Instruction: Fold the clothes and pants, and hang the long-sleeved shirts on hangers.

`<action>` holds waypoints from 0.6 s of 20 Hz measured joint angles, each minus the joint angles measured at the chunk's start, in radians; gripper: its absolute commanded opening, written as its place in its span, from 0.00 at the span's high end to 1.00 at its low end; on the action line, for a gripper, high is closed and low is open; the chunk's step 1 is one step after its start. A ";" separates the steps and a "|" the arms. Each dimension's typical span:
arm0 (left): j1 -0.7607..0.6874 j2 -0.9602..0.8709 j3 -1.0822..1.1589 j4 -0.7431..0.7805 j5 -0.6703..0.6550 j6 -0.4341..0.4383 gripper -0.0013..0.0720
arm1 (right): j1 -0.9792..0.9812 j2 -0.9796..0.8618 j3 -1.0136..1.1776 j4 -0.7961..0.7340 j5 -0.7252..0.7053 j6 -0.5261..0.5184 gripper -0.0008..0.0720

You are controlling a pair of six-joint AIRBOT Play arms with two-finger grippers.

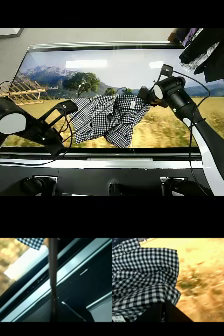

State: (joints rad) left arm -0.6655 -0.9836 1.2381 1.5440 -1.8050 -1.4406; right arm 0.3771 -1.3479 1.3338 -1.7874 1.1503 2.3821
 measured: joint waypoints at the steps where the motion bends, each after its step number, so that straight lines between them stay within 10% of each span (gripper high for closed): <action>1: -0.006 0.000 0.000 0.004 -0.008 -0.002 0.97 | 0.000 -0.001 0.000 -0.001 -0.003 0.007 0.95; 12: -0.135 -0.024 0.000 0.030 -0.037 -0.024 0.97 | 0.000 -0.023 0.008 -0.025 -0.026 0.059 0.95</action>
State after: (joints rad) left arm -0.8001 -1.0073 1.2381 1.5738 -1.8416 -1.4651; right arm 0.3771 -1.3705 1.3415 -1.8122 1.1244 2.4409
